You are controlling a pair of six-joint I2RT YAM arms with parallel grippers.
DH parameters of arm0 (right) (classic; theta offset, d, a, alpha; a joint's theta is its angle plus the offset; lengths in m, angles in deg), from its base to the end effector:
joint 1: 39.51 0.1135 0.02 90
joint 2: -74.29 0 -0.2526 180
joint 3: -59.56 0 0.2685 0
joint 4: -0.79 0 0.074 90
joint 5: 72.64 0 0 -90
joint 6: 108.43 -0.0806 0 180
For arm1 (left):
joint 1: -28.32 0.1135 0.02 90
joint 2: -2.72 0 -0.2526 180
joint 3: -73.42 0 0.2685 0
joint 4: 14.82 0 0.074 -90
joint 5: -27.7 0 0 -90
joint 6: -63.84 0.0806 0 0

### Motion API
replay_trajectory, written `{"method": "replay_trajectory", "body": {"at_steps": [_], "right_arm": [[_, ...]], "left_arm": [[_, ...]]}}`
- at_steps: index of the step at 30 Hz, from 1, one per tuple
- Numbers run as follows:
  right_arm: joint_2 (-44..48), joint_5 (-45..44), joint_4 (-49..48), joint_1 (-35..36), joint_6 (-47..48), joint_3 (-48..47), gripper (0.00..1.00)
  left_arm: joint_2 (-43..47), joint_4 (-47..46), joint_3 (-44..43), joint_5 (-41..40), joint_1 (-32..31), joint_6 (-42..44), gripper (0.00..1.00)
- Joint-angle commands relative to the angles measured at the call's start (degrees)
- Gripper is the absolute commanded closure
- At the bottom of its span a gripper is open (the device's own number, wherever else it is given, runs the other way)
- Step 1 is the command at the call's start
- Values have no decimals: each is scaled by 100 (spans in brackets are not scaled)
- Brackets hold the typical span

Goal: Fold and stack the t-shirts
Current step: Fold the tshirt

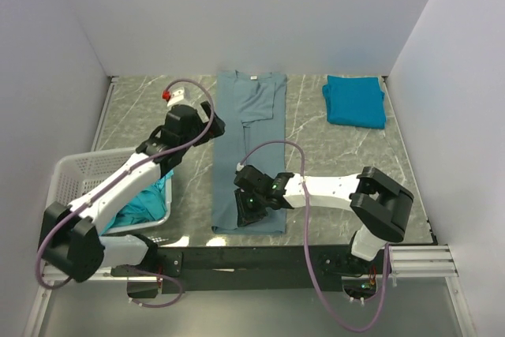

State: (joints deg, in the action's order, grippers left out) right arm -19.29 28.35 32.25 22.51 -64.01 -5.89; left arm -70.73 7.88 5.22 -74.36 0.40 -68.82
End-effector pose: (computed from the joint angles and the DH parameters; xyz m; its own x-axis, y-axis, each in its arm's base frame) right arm 0.1507 0.3164 0.1070 -0.9347 -0.2650 -0.2369 -0.3495 0.8067 0.4766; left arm 0.3175 -0.1492 0.2594 -0.5043 -0.4827 -0.7160 -0.0638 0.8477 -0.5266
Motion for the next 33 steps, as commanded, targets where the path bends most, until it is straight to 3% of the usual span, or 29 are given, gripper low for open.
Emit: {"method": "replay_trajectory", "body": {"at_steps": [1, 8, 17, 23, 29, 33], "right_arm": [[-152, -87, -106, 82, -109, 24, 75], [-91, -369, 201, 214, -161, -55, 100], [437, -360, 711, 223, -100, -205, 100], [306, -70, 475, 223, -258, 120, 100], [156, -403, 518, 223, -425, 340, 100], [173, -325, 396, 223, -399, 358, 88]], "left_arm": [[524, 243, 237, -463, -64, -523, 1], [1077, 876, 764, -298, -231, -1060, 0], [1790, 1518, 1459, 71, -451, -1263, 1], [1905, 1975, 1793, 467, -608, -1456, 1], [2001, 2283, 1986, 931, -1039, -1553, 1], [2133, 2397, 2381, 1582, -1268, -1632, 0]]}}
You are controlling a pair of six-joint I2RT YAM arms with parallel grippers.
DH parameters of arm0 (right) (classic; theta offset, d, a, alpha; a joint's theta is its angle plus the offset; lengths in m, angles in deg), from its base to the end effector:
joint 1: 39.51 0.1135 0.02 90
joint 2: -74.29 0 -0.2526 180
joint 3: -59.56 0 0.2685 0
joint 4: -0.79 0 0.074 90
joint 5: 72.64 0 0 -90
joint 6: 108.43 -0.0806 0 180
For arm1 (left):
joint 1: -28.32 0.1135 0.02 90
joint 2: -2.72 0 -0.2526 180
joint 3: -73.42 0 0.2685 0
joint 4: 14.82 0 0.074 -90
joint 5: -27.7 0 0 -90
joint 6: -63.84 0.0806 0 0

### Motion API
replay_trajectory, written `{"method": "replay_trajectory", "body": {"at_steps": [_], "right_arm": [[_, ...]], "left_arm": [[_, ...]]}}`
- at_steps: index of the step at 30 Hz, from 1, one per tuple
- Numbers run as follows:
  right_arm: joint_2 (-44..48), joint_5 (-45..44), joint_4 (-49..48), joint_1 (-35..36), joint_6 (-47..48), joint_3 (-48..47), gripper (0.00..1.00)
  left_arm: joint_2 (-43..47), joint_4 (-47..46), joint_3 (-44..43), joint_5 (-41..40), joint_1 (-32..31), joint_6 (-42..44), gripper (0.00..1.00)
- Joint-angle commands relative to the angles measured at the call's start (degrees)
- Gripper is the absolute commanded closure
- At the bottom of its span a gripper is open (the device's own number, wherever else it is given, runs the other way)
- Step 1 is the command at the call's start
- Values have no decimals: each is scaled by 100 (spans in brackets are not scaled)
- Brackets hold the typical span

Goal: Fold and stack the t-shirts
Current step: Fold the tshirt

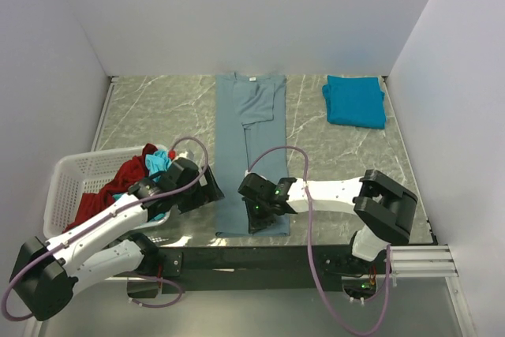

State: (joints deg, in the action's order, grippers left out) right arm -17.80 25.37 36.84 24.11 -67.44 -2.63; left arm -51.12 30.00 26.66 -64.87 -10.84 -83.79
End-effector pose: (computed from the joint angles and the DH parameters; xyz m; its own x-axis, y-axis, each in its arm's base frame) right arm 0.1342 0.2958 0.0916 -0.9548 -0.2429 -0.1713 -0.2922 0.8727 0.3911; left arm 0.1828 -0.1442 0.1628 -0.8414 -0.4029 -0.3602 -0.1891 0.8438 -0.5023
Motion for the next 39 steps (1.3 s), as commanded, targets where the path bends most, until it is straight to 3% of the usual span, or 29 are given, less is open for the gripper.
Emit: {"method": "replay_trajectory", "body": {"at_steps": [1, 3, 7, 10, 11, 16, 18, 23, 29, 33, 39], "right_arm": [[51, -28, -90, 55, -73, 32, 84], [156, -71, -46, 63, -91, -20, 73], [586, -299, 59, 63, -39, -108, 62], [982, -791, 672, 55, 32, -310, 52], [1096, -966, 779, 37, 15, -328, 41], [1957, -1652, 1202, -226, -319, -48, 21], [2316, -1497, 1097, -445, -442, 328, 14], [2854, -690, 526, -850, -530, 1209, 12], [2847, -98, 16, -991, -627, 1965, 13], [2644, -36, 24, -991, -758, 2115, 15], [2495, 271, -318, -983, -811, 2282, 28]], "left_arm": [[251, 255, 290, 696, -197, -178, 2], [339, 421, 422, 819, -320, -275, 3], [734, 335, 703, 1205, -479, -425, 5], [884, -50, 1028, 1548, -558, -556, 7], [893, -165, 1177, 1671, -567, -600, 8], [700, -606, 1398, 1743, -576, -697, 19], [613, -527, 1398, 1568, -584, -724, 24], [472, -860, 1512, 1487, -584, -768, 32], [-64, -747, 1337, 1268, -584, -610, 49], [-214, -755, 1380, 1303, -584, -627, 69], [-162, -729, 1442, 1320, -584, -715, 99]]}}
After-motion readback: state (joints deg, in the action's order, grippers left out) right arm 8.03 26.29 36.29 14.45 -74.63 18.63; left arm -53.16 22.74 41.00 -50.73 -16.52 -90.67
